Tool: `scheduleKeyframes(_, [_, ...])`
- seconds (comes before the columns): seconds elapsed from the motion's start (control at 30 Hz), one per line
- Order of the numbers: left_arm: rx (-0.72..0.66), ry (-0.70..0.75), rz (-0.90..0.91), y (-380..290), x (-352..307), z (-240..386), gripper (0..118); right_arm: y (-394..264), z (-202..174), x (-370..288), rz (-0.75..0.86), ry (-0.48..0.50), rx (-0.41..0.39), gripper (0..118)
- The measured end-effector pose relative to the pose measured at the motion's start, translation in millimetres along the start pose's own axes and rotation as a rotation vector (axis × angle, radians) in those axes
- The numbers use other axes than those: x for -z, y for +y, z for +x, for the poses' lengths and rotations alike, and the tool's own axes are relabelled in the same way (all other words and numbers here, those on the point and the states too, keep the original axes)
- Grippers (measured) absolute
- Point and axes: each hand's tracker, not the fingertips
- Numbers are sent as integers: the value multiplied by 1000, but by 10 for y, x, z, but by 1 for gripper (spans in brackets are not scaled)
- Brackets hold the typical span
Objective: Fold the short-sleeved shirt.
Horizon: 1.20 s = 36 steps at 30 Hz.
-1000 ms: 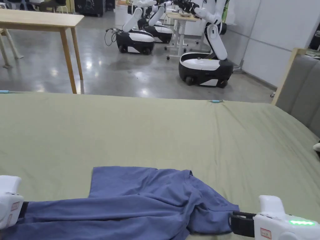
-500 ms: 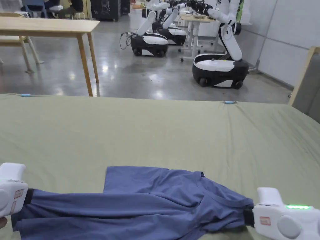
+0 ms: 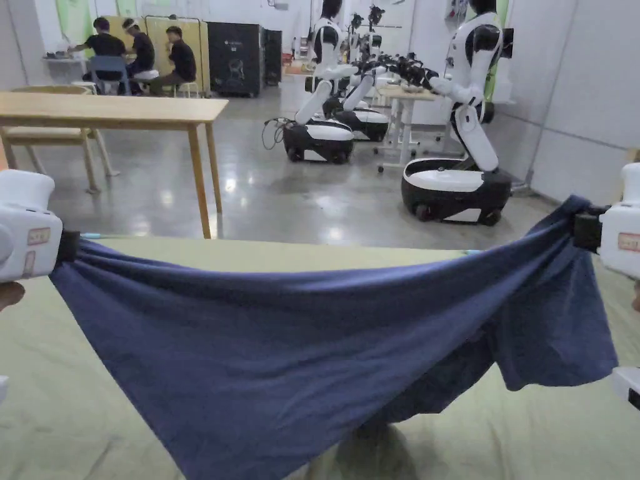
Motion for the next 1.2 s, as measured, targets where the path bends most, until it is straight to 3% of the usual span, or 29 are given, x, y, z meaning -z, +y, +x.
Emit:
scheduleKeyframes(0.1, [-50, -10, 67, 442, -50, -16, 0, 453, 56, -21, 79, -28, -1, 10])
scheduleKeyframes(0.27, [8, 41, 175, 1058, -18, 36, 0, 1059, 215, 10, 162, -48, 45, 10])
scheduleKeyframes(0.43, [17, 51, 193, 1407, 123, 112, 0, 1251, 184, 77, 176, -54, 42, 10])
scheduleKeyframes(0.53, [13, 55, 170, 1299, 333, 174, 0, 1026, 127, 268, 151, -46, 32, 10])
scheduleKeyframes(0.73, [-62, 19, 27, 437, 949, 277, 0, 81, 88, 845, 11, -54, 72, 10])
scheduleKeyframes(0.87, [-77, 8, 31, 74, 978, 320, 0, -406, 155, 1017, -50, -67, 85, 10])
scheduleKeyframes(1.07, [-55, -58, -18, -314, 595, 269, 0, -890, 342, 513, -111, -27, 80, 10])
scheduleKeyframes(1.2, [-37, -111, -68, -842, 129, 161, 0, -1392, 442, -26, -243, 63, 10, 10])
